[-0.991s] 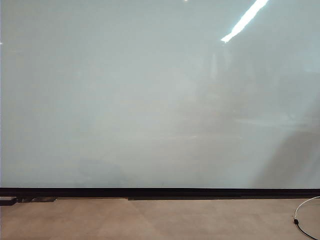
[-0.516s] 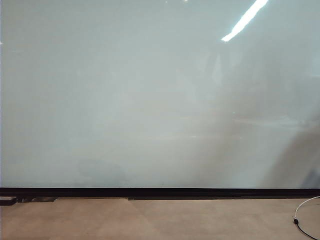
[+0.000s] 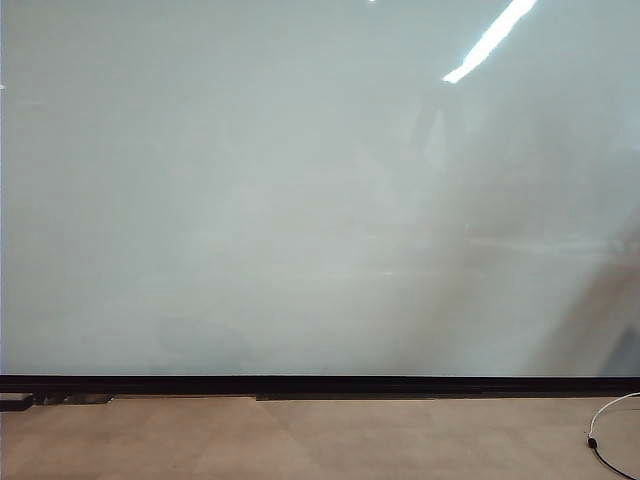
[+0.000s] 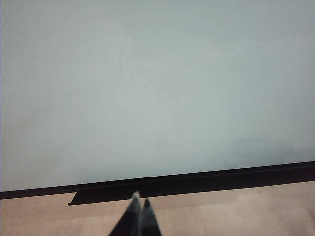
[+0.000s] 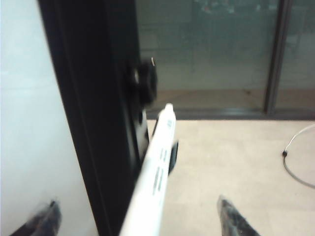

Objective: Pick up the pen on the shelf to the right of the whiteboard and draw a straight line.

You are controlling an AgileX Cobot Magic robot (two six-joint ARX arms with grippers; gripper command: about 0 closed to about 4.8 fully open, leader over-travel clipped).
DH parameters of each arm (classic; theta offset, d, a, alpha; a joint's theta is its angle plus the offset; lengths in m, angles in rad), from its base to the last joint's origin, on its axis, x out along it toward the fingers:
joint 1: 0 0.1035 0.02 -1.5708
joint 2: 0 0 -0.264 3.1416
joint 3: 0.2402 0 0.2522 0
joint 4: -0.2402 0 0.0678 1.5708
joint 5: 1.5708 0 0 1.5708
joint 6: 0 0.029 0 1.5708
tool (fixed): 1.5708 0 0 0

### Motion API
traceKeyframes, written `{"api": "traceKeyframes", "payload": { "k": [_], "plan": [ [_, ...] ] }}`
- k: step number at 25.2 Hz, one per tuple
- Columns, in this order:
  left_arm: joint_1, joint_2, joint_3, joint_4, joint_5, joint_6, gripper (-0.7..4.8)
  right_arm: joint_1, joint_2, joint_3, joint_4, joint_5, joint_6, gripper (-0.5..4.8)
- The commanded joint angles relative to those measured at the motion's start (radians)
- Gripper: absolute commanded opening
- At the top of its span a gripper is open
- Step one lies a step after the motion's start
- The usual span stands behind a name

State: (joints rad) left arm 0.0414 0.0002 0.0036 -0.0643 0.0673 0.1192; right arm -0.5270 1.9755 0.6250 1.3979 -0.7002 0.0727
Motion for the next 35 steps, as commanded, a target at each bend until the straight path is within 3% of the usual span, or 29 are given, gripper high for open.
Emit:
{"api": "traceKeyframes", "payload": {
  "k": [1, 7, 11, 21, 24, 27, 30, 35],
  "plan": [
    [0.0, 0.0, 0.003, 0.011, 0.0, 0.001, -0.05, 0.006, 0.024, 0.015, 0.013, 0.04, -0.006, 4.13],
    [0.0, 0.0, 0.003, 0.011, 0.0, 0.001, -0.05, 0.007, 0.03, 0.017, 0.013, 0.054, -0.068, 4.08],
    [0.0, 0.0, 0.003, 0.011, 0.0, 0.001, -0.05, 0.007, 0.03, 0.026, 0.014, 0.051, -0.074, 3.7],
    [0.0, 0.0, 0.003, 0.011, 0.0, 0.001, -0.05, 0.013, 0.03, 0.049, 0.014, 0.045, -0.064, 3.67],
    [0.0, 0.0, 0.003, 0.011, 0.0, 0.001, -0.05, 0.013, 0.029, 0.049, 0.014, 0.042, -0.043, 3.26],
    [0.0, 0.0, 0.003, 0.011, 0.0, 0.001, -0.05, 0.013, 0.029, 0.049, 0.014, 0.024, -0.043, 3.21],
    [0.0, 0.0, 0.003, 0.011, 0.0, 0.001, -0.05, 0.013, 0.029, 0.049, 0.014, 0.002, -0.035, 2.68],
    [0.0, 0.0, 0.003, 0.011, 0.0, 0.001, -0.05, 0.014, 0.029, 0.049, 0.014, -0.002, -0.023, 2.68]
  ]
}}
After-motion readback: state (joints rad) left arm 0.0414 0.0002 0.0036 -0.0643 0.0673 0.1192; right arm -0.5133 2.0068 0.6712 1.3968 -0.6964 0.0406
